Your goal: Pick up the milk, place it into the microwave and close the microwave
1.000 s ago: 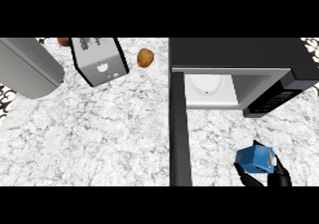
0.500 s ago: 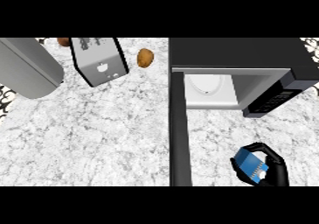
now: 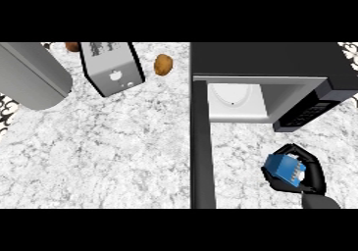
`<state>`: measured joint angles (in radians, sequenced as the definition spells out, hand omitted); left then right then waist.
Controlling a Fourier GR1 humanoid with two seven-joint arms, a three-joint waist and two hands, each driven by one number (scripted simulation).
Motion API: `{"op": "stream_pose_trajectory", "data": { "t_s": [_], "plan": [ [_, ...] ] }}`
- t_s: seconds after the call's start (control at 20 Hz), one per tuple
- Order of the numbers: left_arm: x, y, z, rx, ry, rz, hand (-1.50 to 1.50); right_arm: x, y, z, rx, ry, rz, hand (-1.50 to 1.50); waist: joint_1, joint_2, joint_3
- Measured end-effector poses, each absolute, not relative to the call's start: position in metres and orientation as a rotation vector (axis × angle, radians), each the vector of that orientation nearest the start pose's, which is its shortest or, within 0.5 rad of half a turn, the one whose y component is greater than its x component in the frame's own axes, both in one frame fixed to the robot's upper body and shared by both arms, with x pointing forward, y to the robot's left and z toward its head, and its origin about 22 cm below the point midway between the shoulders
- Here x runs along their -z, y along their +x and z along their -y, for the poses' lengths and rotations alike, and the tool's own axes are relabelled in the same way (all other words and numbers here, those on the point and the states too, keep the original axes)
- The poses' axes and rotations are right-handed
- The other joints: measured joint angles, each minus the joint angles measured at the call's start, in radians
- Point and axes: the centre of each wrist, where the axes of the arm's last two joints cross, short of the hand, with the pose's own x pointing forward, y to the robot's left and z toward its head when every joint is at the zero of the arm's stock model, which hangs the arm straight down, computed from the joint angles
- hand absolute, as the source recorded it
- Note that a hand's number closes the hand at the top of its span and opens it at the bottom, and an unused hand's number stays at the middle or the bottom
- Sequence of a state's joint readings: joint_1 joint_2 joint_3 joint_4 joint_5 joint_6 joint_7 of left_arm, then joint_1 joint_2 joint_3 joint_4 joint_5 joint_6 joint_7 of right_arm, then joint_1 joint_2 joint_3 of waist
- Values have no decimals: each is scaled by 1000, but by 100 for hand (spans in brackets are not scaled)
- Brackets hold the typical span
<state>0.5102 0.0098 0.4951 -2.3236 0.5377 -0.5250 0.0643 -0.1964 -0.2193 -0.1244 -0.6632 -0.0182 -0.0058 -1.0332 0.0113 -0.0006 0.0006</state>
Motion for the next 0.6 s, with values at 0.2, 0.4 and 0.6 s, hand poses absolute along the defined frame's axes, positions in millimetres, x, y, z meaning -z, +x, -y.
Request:
{"op": "stream_pose_trajectory", "data": {
  "t_s": [0.2, 0.4, 0.6],
  "plan": [
    [-113, 71, -342, -18, -24, 1924, -150, 127, 232, 311, -125, -95, 1922, 150, -7, -3, -1],
    [-113, 69, -345, -21, -17, 1915, -150, 110, 229, 292, -148, -50, 1964, 150, -11, -3, -1],
    [-112, 67, -348, -20, -12, 1932, -150, 84, 240, 277, -162, -57, 1986, 150, -10, -3, -1]
  ]
}}
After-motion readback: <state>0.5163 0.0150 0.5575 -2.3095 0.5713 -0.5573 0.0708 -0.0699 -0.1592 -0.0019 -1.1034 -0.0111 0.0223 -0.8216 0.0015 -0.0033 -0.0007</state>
